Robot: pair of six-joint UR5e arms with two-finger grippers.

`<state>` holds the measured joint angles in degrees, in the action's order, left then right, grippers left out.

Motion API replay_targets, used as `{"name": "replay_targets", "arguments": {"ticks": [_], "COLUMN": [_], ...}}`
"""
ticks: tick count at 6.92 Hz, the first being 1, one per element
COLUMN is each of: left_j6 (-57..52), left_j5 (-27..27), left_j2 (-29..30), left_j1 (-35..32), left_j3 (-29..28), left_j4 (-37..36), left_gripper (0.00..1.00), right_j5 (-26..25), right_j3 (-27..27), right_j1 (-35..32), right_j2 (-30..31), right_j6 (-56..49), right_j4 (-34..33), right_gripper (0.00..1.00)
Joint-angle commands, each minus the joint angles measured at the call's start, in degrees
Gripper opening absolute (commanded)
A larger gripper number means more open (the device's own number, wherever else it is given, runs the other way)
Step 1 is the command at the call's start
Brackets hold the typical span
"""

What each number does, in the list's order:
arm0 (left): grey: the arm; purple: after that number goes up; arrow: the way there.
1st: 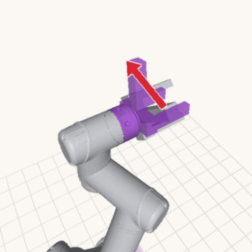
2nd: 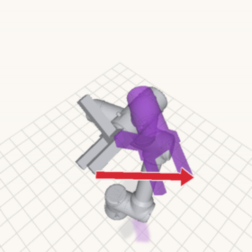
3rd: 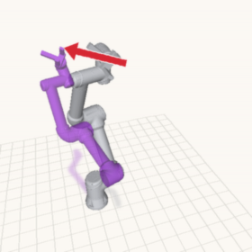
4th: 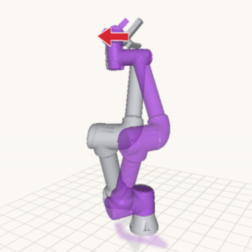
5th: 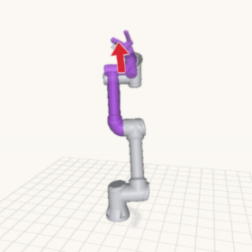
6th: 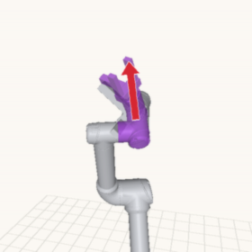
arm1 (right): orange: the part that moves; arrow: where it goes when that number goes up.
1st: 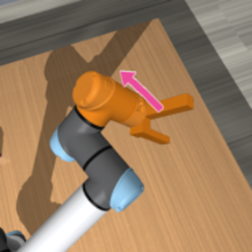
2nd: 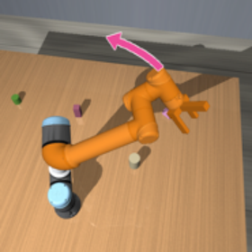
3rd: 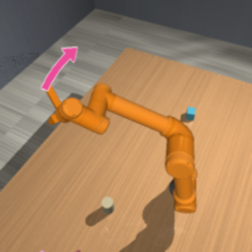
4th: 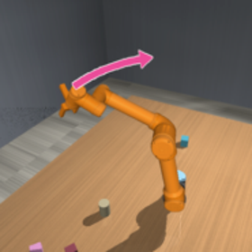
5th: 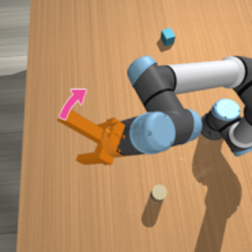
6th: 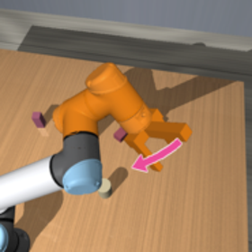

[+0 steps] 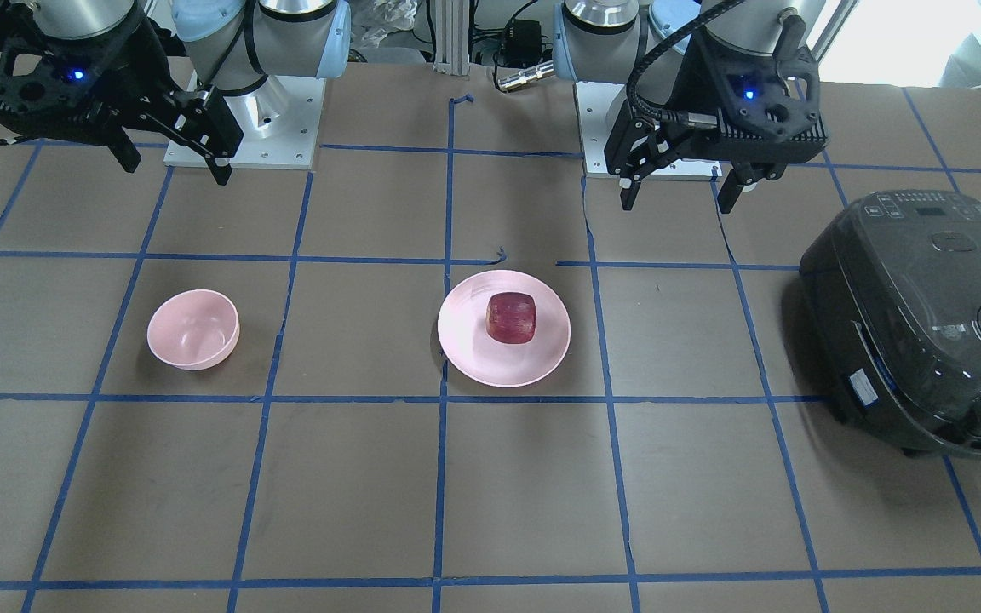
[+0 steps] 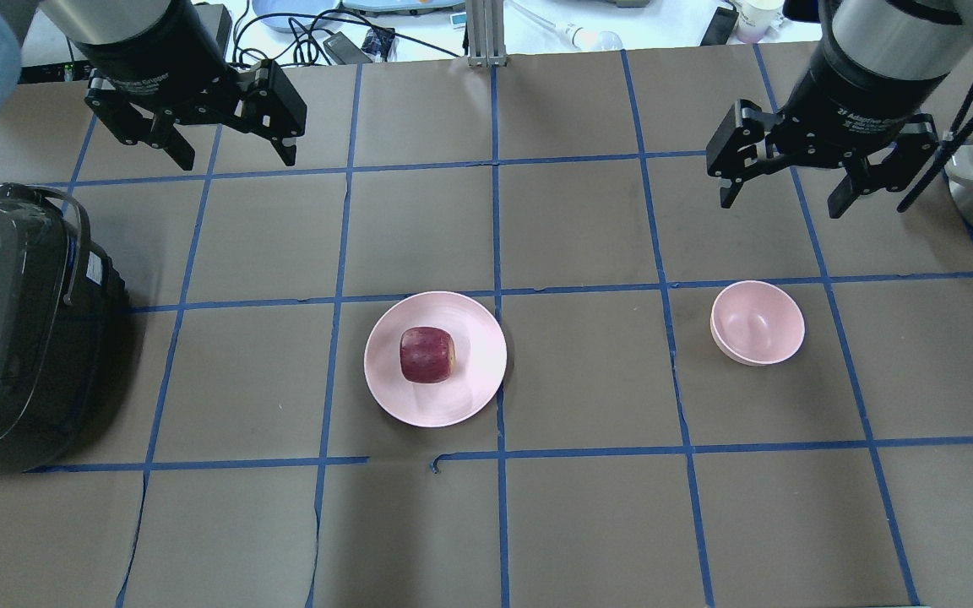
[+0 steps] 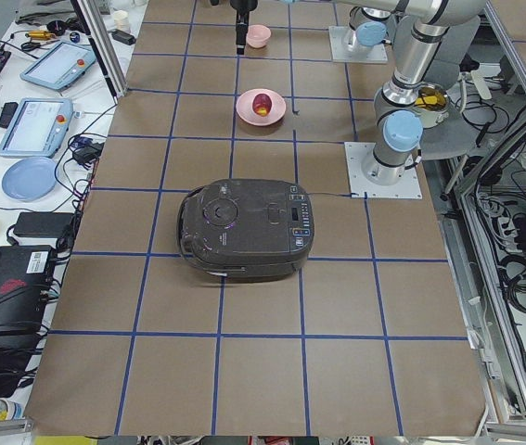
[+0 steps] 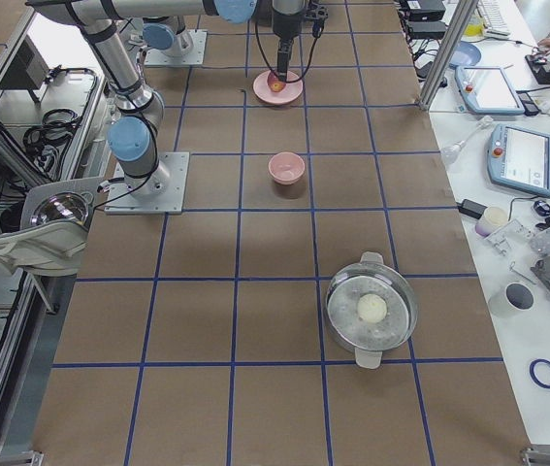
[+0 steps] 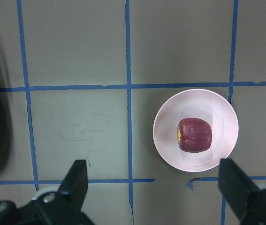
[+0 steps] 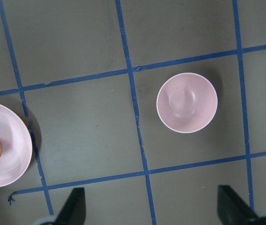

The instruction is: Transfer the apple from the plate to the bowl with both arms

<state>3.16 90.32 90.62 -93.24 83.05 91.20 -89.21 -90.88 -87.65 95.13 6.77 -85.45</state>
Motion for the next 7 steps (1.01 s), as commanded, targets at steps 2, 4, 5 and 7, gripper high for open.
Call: {"name": "replay_targets", "arguments": {"ticks": [2,4,5,7], "left_j6": [0.1,0.1,0.1,0.1], "left_j5": [0.1,0.1,0.1,0.1], "left_j2": [-0.2,-0.3,-0.3,-0.3], "left_j1": [0.0,0.0,0.0,0.0], "left_j3": [0.0,0.0,0.0,0.0], "left_j4": [0.1,0.3,0.3,0.4], "left_gripper": [1.00,1.00,1.00,1.00], "right_j5": [-0.1,-0.1,-0.1,-0.2], "right_j3": [-0.1,-0.3,-0.3,-0.3], "right_j1": [0.1,0.3,0.3,0.1], "right_j2": [0.0,-0.2,-0.2,-0.1], "right_j6": [0.1,0.2,0.1,0.2], "right_j4": [0.1,0.4,0.6,0.7], "right_gripper": [1.00,1.00,1.00,1.00]}}
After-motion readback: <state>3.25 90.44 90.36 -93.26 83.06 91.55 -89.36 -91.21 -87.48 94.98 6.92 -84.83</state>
